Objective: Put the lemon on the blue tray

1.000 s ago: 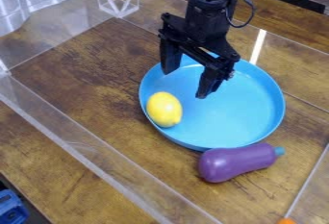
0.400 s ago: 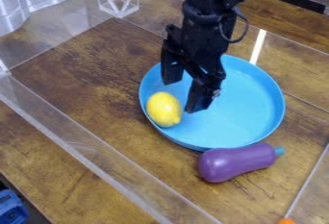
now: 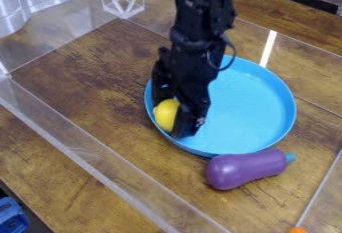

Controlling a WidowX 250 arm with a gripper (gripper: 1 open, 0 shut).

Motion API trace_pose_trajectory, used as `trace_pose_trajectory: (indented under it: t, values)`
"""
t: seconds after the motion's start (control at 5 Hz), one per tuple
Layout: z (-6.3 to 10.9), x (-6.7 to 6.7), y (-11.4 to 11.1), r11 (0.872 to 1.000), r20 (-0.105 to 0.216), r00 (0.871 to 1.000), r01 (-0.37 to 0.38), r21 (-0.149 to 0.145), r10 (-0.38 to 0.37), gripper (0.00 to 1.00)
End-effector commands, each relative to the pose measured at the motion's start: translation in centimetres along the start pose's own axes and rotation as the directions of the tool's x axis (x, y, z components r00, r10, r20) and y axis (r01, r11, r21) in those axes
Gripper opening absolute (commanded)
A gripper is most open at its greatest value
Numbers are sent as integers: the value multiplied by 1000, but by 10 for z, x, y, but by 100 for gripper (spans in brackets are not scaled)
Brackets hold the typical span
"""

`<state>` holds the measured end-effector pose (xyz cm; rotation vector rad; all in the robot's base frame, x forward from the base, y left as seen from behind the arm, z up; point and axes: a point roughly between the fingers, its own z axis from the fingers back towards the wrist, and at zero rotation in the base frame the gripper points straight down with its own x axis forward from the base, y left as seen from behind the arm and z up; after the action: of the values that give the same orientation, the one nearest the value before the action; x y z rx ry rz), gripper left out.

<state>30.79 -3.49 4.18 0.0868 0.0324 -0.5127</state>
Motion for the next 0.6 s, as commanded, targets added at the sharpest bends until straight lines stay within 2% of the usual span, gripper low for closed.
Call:
trace_pose_trajectory:
  t: [0.0, 0.2, 0.4]
  values:
    - [26, -4, 3, 998, 65, 997, -46, 42, 43, 0]
    - [32, -4, 13, 998, 69, 998, -12, 53, 9, 0]
    - [29, 0, 20, 998, 70, 997, 35, 58, -39, 0]
